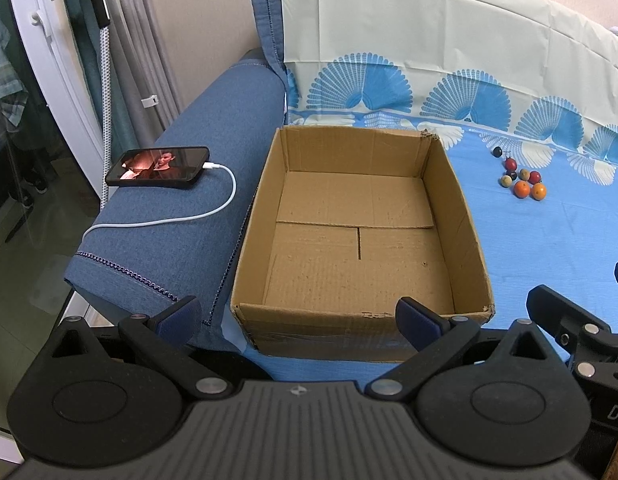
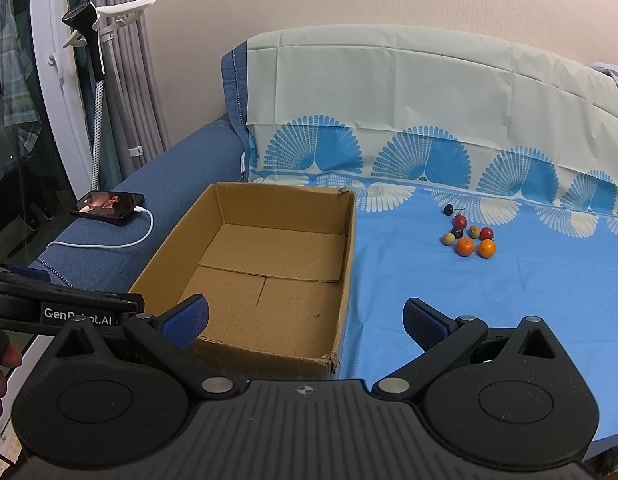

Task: Organize fruits

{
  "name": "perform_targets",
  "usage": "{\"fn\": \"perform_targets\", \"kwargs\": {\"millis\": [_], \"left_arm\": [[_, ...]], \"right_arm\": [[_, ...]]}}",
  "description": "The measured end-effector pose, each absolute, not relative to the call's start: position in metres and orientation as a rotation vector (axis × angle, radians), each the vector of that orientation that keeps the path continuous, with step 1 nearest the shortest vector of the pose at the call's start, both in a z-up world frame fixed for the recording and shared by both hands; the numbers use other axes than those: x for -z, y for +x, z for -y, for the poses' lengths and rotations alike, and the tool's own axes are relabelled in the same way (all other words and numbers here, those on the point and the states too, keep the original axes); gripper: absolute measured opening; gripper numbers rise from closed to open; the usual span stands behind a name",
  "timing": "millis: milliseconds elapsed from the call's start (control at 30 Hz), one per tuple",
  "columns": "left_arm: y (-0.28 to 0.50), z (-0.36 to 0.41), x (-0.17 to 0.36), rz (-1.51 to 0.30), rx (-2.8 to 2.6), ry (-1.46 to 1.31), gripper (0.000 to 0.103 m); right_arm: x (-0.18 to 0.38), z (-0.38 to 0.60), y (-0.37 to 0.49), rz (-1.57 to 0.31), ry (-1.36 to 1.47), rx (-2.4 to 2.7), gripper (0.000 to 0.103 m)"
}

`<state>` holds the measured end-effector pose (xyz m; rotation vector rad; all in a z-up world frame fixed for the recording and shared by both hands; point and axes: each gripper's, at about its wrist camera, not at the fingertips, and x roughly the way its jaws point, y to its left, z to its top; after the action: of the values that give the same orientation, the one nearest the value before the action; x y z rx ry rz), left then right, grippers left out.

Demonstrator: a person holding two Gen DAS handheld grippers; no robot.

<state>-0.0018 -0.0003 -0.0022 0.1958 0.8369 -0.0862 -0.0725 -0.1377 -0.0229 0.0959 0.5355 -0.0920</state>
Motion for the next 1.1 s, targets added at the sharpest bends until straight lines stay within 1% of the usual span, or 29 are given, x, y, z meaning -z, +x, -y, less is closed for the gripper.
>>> {"fn": "perform_targets", "kwargs": {"millis": [600, 800, 967, 1100], "left_arm": [[-0.001, 0.005, 0.004, -0.82, 0.075, 0.23, 0.103], [0.003, 0.017, 0.002, -0.86, 0.124, 0.244, 0.103], [0.018, 0.061, -0.011, -0.796, 0.258, 0.26, 0.103], [0.045, 0.141, -0.026, -0.679, 0.376, 0.345, 0.103]], "right_arm": [[0.024, 0.142, -0.073, -0.507, 0.117, 0.073, 0.103], [0.022, 0.162, -0.072, -0.498, 0.156, 0.107, 0.103], [0.019, 0.226, -0.073, -0.447, 0.225, 0.28, 0.103], [0.017, 0.308, -0.079, -0.379, 0.272, 0.525, 0.103]]}}
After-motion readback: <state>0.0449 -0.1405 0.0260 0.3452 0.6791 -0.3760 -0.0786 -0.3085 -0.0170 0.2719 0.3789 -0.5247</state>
